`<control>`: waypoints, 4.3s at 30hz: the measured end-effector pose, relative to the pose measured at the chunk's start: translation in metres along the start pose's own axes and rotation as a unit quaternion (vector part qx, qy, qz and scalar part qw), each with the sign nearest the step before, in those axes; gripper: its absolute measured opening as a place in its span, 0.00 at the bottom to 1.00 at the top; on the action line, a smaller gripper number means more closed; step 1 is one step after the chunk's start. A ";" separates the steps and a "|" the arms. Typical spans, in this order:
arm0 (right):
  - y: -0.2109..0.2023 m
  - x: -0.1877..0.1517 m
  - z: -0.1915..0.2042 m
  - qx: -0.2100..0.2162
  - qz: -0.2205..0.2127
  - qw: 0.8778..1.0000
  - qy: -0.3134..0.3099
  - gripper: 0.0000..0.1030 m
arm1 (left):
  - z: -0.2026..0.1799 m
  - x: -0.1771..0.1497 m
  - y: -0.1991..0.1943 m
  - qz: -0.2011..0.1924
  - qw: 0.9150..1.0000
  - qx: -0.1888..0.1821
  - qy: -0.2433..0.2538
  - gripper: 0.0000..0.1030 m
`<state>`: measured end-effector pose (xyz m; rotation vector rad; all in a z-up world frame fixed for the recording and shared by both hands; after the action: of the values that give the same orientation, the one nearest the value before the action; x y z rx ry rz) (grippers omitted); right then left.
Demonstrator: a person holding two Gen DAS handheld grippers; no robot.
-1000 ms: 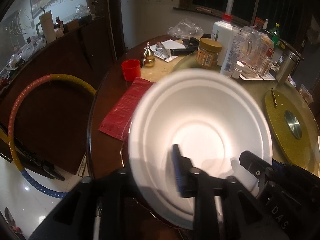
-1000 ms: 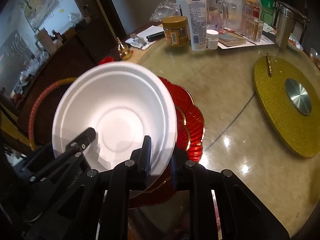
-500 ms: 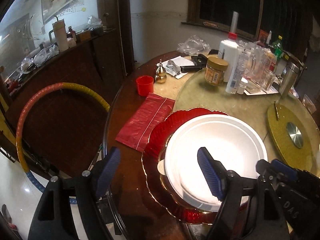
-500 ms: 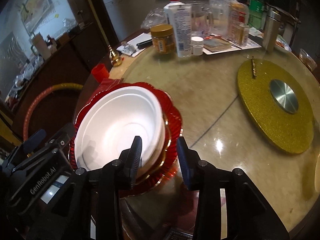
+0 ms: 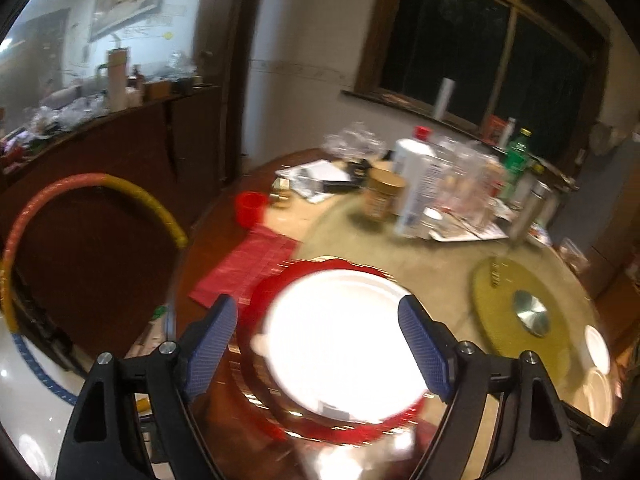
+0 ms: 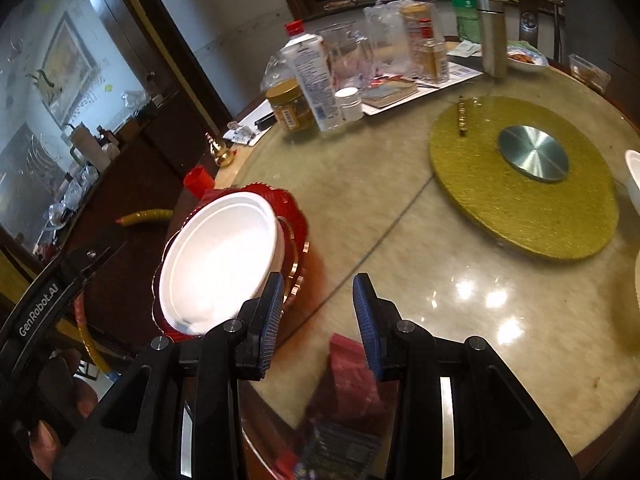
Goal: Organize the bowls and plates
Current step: 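Open the right gripper and withdraw from the stacked white bowl, then move the right gripper to the smaller white bowl on the table, then grasp the rim of the smaller white bowl with the right gripper, then carry the smaller white bowl with the right gripper toward the red plate stack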
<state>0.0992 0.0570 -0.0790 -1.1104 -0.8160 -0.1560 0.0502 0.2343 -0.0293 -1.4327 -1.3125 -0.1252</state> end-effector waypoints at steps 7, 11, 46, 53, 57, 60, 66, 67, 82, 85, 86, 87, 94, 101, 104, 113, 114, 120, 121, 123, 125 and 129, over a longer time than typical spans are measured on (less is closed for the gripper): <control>-0.028 -0.008 -0.042 -0.017 -0.019 0.999 0.029 0.35 | -0.064 -0.040 0.007 0.043 0.995 -0.036 0.081 0.80; -0.047 -0.015 -0.070 -0.022 -0.032 0.998 0.056 0.35 | -0.095 -0.065 0.010 0.069 0.989 -0.054 0.120 0.80; -0.144 -0.058 -0.451 -0.094 -0.024 0.926 0.365 0.35 | -0.414 -0.223 0.078 0.288 0.900 -0.182 0.273 0.80; -0.119 -0.062 -0.476 -0.100 -0.002 0.924 0.370 0.35 | -0.438 -0.251 0.097 0.318 0.891 -0.177 0.273 0.80; -0.112 -0.068 -0.487 -0.101 0.004 0.921 0.377 0.35 | -0.445 -0.262 0.105 0.337 0.886 -0.174 0.266 0.80; -0.107 -0.069 -0.490 -0.097 0.009 0.920 0.379 0.35 | -0.450 -0.269 0.110 0.346 0.884 -0.170 0.265 0.80; -0.096 -0.069 -0.494 -0.099 0.018 0.921 0.376 0.35 | -0.456 -0.279 0.113 0.355 0.881 -0.169 0.264 0.80; -0.095 -0.069 -0.494 -0.099 0.020 0.921 0.375 0.35 | -0.457 -0.280 0.112 0.354 0.880 -0.170 0.266 0.80; -0.084 -0.067 -0.494 -0.090 0.016 0.920 0.382 0.73 | -0.459 -0.291 0.123 0.367 0.874 -0.165 0.272 0.80; -0.082 -0.067 -0.493 -0.093 0.022 0.922 0.375 0.73 | -0.458 -0.293 0.124 0.367 0.874 -0.164 0.273 0.80; -0.081 -0.068 -0.492 -0.094 0.025 0.922 0.374 0.73 | -0.459 -0.294 0.124 0.369 0.873 -0.165 0.274 0.80; -0.081 -0.068 -0.493 -0.095 0.027 0.922 0.374 0.73 | -0.459 -0.294 0.123 0.368 0.873 -0.165 0.275 0.80; -0.080 -0.068 -0.495 -0.113 0.036 0.923 0.367 0.73 | -0.462 -0.297 0.123 0.359 0.874 -0.163 0.286 0.79; -0.084 -0.069 -0.498 -0.136 0.037 0.926 0.349 0.53 | -0.465 -0.300 0.124 0.352 0.873 -0.152 0.300 0.52; -0.085 -0.071 -0.498 -0.146 0.040 0.928 0.341 0.34 | -0.463 -0.297 0.126 0.353 0.873 -0.148 0.302 0.31; -0.085 -0.059 -0.481 -0.142 0.037 0.938 0.313 0.11 | -0.461 -0.289 0.118 0.333 0.873 -0.157 0.319 0.14; -0.085 -0.058 -0.479 -0.137 0.034 0.939 0.313 0.11 | -0.460 -0.286 0.118 0.333 0.874 -0.158 0.317 0.14; -0.087 -0.046 -0.464 -0.131 0.021 0.945 0.298 0.10 | -0.452 -0.269 0.117 0.320 0.881 -0.159 0.310 0.14; -0.087 -0.043 -0.461 -0.130 0.019 0.946 0.296 0.10 | -0.450 -0.266 0.117 0.316 0.882 -0.160 0.310 0.14; -0.089 -0.036 -0.453 -0.127 0.013 0.949 0.288 0.10 | -0.448 -0.258 0.114 0.309 0.885 -0.161 0.308 0.14; -0.089 -0.030 -0.446 -0.126 0.009 0.952 0.280 0.10 | -0.443 -0.247 0.110 0.295 0.890 -0.162 0.308 0.14; -0.088 -0.019 -0.426 -0.120 0.003 0.957 0.265 0.10 | -0.430 -0.231 0.101 0.274 0.898 -0.160 0.305 0.14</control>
<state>0.2573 -0.3481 -0.1091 -1.2222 -0.3158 -0.5348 0.2806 -0.2025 -0.0971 -1.7972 -0.3590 -0.3915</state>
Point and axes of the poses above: each gripper's, at about its wrist camera, not at the fingertips, and y roughly the way its jaws point, z to its left, x to its top, the point moved 9 cm from there along y, roughly the way its jaws point, and after that the axes turned 13 degrees about -y, right-handed, at the moved point
